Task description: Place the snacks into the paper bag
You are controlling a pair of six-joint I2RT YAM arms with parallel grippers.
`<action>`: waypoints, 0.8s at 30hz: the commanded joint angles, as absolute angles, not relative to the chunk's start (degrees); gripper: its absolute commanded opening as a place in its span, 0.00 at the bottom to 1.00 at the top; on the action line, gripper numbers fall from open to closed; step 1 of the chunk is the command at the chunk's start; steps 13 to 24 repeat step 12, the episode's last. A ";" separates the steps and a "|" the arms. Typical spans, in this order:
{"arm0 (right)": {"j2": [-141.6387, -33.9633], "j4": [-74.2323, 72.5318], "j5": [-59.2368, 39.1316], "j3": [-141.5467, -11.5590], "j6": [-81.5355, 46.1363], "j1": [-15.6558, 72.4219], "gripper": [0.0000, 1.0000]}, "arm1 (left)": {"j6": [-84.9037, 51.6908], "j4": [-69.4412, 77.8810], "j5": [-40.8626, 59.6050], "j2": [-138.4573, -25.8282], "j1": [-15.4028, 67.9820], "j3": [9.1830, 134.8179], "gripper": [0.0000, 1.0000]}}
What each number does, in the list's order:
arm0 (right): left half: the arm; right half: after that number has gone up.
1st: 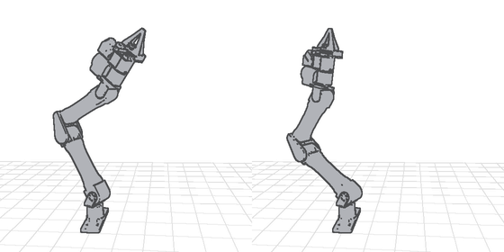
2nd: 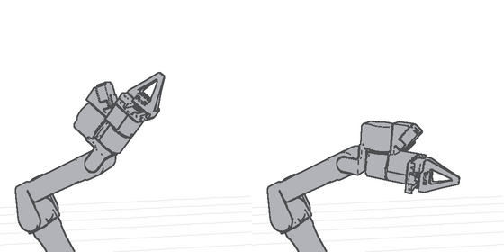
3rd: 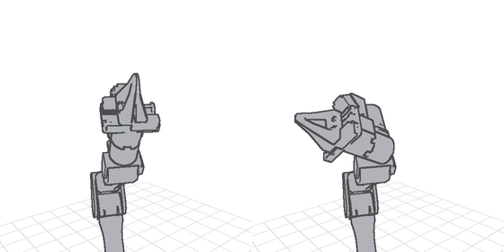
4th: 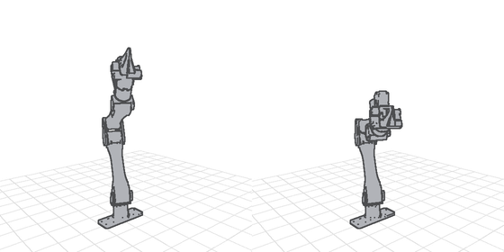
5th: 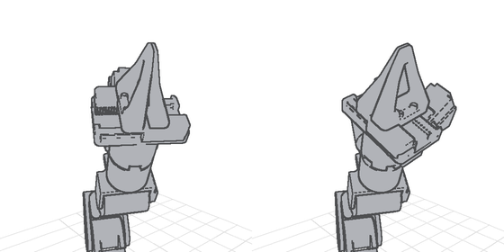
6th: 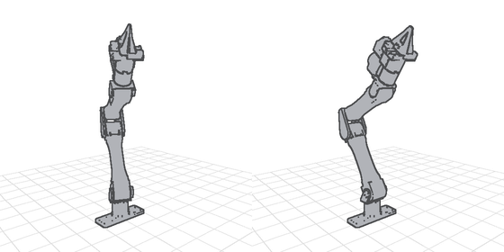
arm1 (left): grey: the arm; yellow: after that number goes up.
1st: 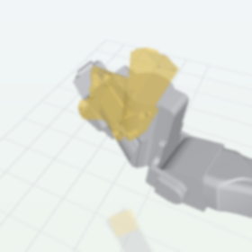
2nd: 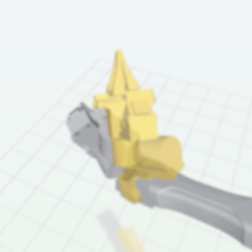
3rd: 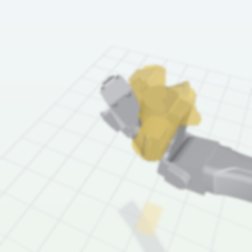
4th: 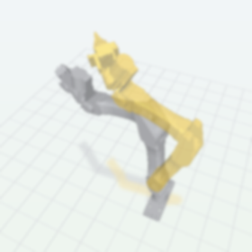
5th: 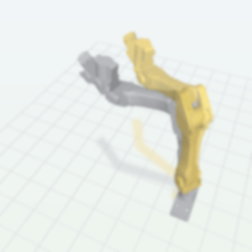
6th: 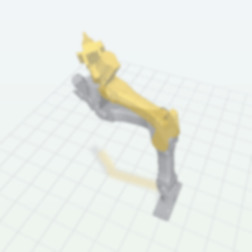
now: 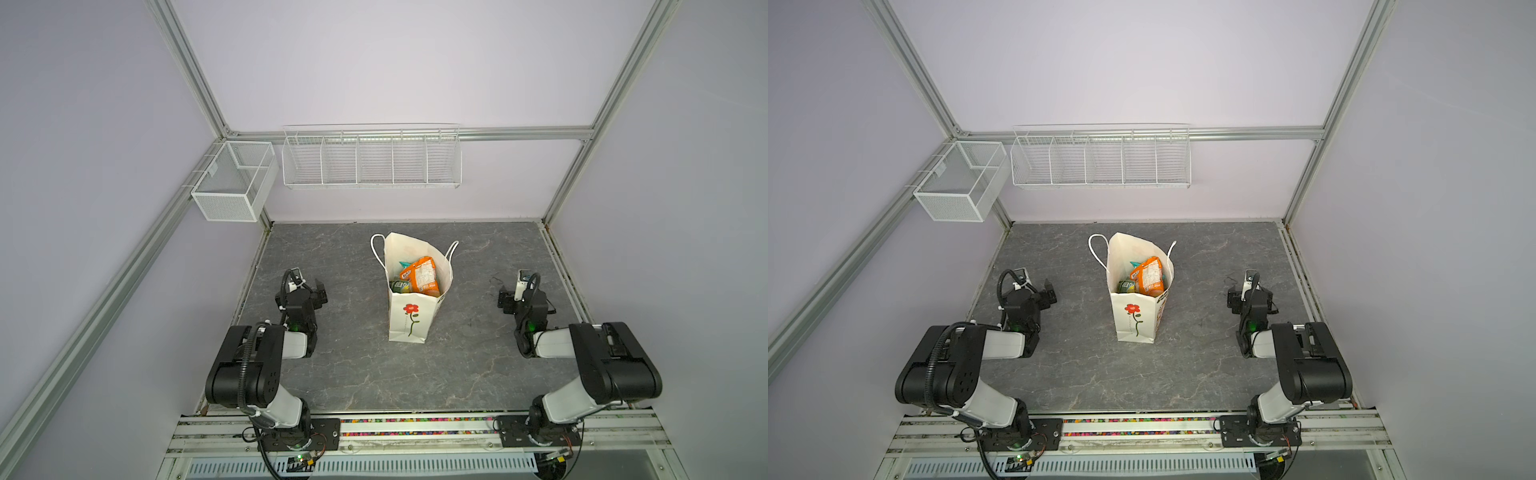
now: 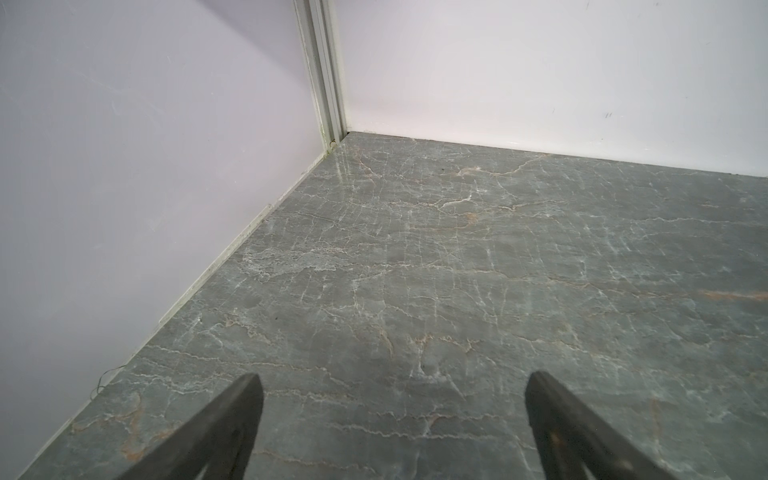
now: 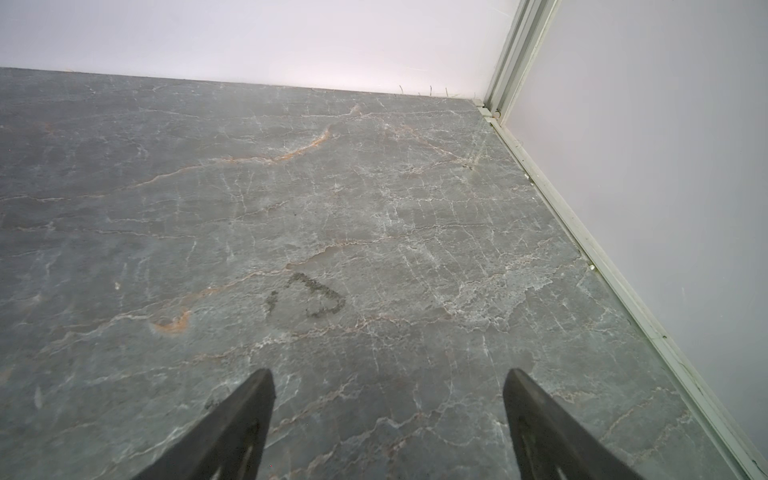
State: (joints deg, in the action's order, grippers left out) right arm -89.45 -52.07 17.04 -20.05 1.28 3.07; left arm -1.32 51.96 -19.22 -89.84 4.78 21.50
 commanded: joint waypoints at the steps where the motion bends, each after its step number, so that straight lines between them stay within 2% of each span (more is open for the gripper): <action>1: -88.21 -52.81 16.69 -20.83 0.88 2.79 0.89 | -1.62 52.29 -18.59 -89.12 4.48 22.43 0.99; 24: -88.19 -52.74 16.69 -20.83 0.93 2.76 0.89 | -1.61 52.29 -18.63 -89.17 4.46 22.45 0.99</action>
